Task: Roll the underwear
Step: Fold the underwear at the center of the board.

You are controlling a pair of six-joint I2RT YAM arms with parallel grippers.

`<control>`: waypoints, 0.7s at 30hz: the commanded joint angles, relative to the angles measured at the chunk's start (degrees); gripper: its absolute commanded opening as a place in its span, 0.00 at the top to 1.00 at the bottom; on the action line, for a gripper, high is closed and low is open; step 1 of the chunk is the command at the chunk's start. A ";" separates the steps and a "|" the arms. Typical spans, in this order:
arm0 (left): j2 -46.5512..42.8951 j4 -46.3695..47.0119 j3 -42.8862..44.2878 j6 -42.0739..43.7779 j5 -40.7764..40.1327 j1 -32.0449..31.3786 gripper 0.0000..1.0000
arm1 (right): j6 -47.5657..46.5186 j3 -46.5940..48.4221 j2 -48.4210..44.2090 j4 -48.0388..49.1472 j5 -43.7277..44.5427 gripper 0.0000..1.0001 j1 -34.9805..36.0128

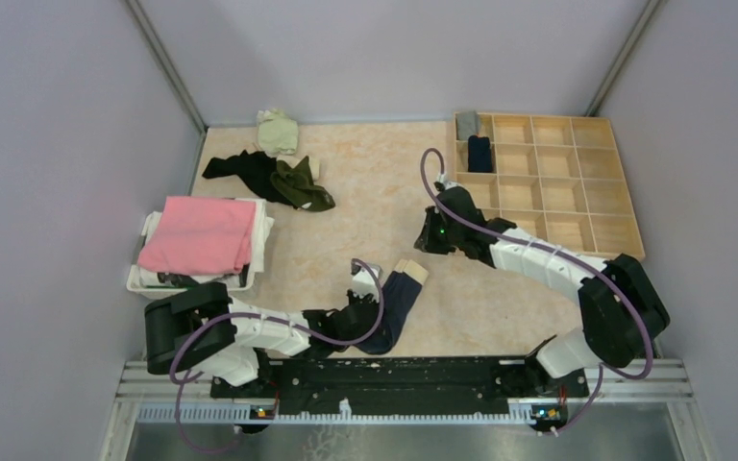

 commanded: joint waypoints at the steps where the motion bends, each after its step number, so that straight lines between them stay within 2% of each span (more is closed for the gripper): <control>1: 0.01 1.81 -1.53 -3.08 -0.36 0.67 1.00 | -6.37 -1.80 -1.36 2.31 -5.39 1.00 -0.44; 7: 0.41 2.28 -1.63 -3.67 0.09 0.86 1.00 | -10.48 -2.51 1.60 4.18 -12.94 1.00 -0.37; 21: 0.42 1.31 -1.76 -4.45 -0.26 1.12 1.00 | -11.76 -0.29 9.60 6.53 -14.20 1.00 0.07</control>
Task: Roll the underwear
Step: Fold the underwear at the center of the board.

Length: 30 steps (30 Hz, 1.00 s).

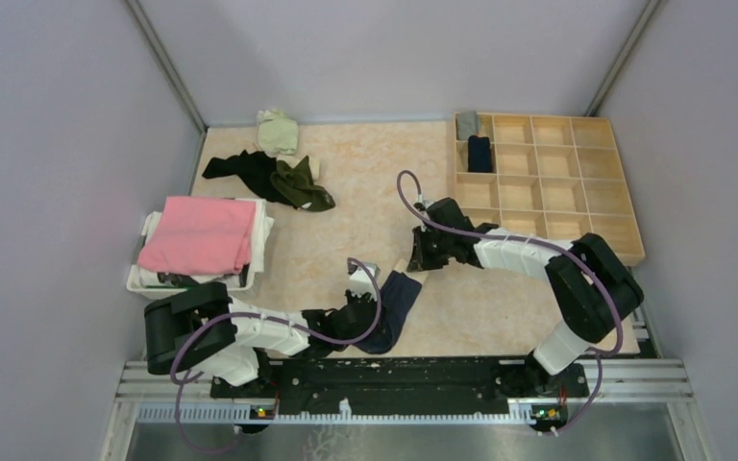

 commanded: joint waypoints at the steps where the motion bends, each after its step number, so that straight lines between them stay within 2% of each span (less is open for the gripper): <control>1: 0.43 -0.22 -1.00 -1.44 -0.48 0.43 1.00 | -1.49 2.59 2.32 3.39 -0.72 1.00 0.22; 6: -0.67 -1.05 -1.26 -1.62 -0.67 0.43 0.98 | -1.66 2.84 4.52 4.21 1.28 1.00 0.43; 13: -6.99 -5.76 -1.99 -1.78 -2.78 0.43 0.87 | -2.19 2.68 7.33 3.28 3.85 1.00 0.48; 15: -9.26 -8.36 -1.91 -2.40 -3.85 0.43 0.78 | -2.19 2.60 7.78 2.92 4.29 1.00 0.48; 18: -12.64 -12.49 -1.37 -3.01 -5.04 0.43 0.72 | -2.22 2.60 8.03 2.56 4.53 1.00 0.43; 20: -15.39 -15.07 -0.74 -2.98 -5.70 0.43 0.61 | -2.22 2.79 8.03 2.37 4.52 1.00 0.43; 24: -20.31 -20.32 0.57 -3.17 -7.96 0.39 0.51 | -2.14 3.08 8.10 1.84 4.32 1.00 0.52; 27: -22.92 -21.86 1.75 -1.63 -7.43 0.36 0.52 | -2.22 3.25 8.23 1.62 4.13 1.00 0.52; 30: -23.72 -18.70 2.99 3.53 -4.32 0.06 0.69 | -2.43 3.45 8.21 1.27 4.21 1.00 0.57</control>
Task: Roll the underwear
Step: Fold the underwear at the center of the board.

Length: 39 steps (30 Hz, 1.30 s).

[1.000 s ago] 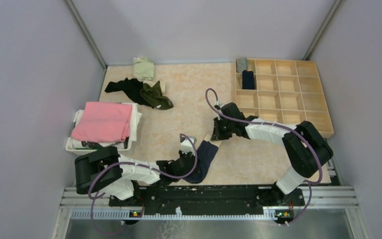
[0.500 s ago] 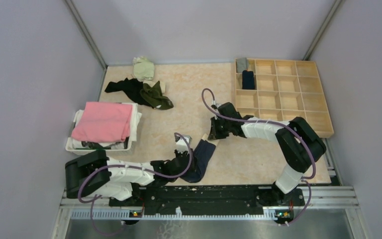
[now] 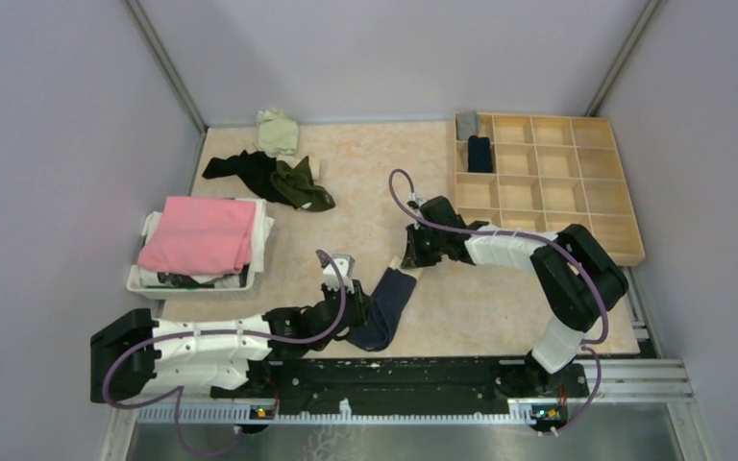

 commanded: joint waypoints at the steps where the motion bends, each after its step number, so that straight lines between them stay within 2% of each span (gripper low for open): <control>1: -1.34 3.38 3.90 6.54 3.19 -0.52 0.76 | -1.95 1.12 2.34 -2.39 3.78 1.00 0.08; 3: 0.78 7.47 5.08 9.75 5.86 -1.68 0.88 | -1.83 1.10 2.36 -2.41 3.74 1.00 0.06; 7: 8.14 14.45 7.57 12.09 11.12 -3.07 1.00 | -1.61 1.07 2.74 -2.54 3.77 1.00 0.09; 10: 13.27 16.70 8.31 11.08 12.06 -3.59 1.00 | -1.60 1.08 2.80 -2.92 4.18 1.00 0.02; 14: 15.63 17.75 6.67 9.21 12.78 -3.88 1.00 | -1.66 1.12 2.84 -3.37 4.38 1.00 0.01; 28: 12.90 12.69 -1.91 1.48 12.02 -7.64 1.00 | -1.77 1.62 2.94 -4.28 5.31 1.00 0.02; 35: 6.71 6.29 -4.08 -2.26 9.23 -10.80 1.00 | -1.97 1.51 3.02 -4.85 6.33 1.00 0.02; 39: 3.57 4.62 -3.63 -1.57 8.60 -11.24 1.00 | -2.00 1.30 2.07 -4.74 5.89 1.00 0.07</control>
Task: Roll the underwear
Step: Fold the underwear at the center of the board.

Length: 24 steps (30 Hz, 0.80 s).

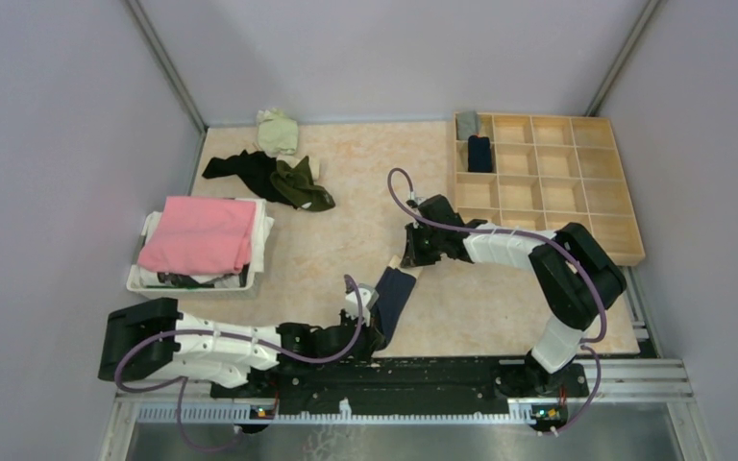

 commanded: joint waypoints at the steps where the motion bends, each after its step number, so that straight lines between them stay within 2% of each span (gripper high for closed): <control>1: -3.45 -2.63 0.42 -0.79 -2.16 -0.60 1.00 | -2.10 0.25 0.85 -3.60 4.93 1.00 0.00; 9: -4.69 -3.55 6.00 3.52 -2.13 -0.75 1.00 | -3.88 0.58 -7.95 -3.13 -0.70 1.00 0.25; 14: -0.49 0.53 8.07 5.05 -0.98 -1.83 1.00 | -5.40 2.05 -12.03 -4.07 -1.61 1.00 0.55; 21: 13.20 6.14 12.01 2.08 -0.33 -3.06 1.00 | -10.63 9.87 -3.88 -8.72 -0.99 1.00 2.88; 24: 18.15 4.55 13.72 -0.90 -0.60 -3.19 1.00 | -13.28 15.81 1.92 -13.09 1.81 1.00 5.32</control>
